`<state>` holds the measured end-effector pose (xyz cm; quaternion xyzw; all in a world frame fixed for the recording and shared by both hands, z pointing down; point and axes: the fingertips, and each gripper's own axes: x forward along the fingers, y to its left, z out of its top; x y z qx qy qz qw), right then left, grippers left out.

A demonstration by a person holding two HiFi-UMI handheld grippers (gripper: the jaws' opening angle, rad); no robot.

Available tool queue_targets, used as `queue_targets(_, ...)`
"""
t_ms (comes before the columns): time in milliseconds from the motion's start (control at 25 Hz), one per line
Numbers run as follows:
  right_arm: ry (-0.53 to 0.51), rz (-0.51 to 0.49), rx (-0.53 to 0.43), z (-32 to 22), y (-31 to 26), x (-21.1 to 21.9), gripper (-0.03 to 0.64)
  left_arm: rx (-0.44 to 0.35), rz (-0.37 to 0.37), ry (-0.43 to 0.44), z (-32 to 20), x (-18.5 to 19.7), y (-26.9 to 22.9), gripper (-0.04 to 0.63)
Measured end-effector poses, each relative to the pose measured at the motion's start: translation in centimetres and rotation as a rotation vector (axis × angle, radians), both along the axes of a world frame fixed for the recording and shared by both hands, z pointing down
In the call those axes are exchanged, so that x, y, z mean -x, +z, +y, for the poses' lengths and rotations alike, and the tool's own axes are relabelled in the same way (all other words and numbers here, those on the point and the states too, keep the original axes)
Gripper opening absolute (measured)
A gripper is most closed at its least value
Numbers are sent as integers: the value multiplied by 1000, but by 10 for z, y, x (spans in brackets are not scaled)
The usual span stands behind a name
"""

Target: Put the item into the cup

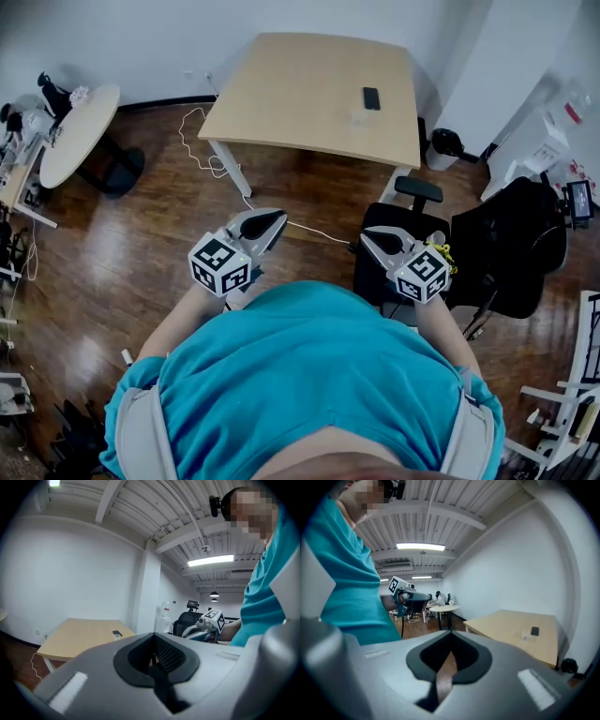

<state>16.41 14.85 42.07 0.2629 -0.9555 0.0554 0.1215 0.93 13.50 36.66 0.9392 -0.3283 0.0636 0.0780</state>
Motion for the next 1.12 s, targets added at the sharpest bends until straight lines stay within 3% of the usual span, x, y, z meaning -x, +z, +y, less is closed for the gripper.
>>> queue_targets(280, 100, -115, 41, 2, -10, 45, 0, -3, -9, -20, 13, 61, 8, 3)
queue_targets(440, 117, -95, 13, 1, -22, 60, 0, 4, 15, -33, 14, 81, 12, 3)
queue_targets(1120, 104, -51, -12, 3, -31, 60, 0, -1, 80, -43, 12, 83, 11, 3)
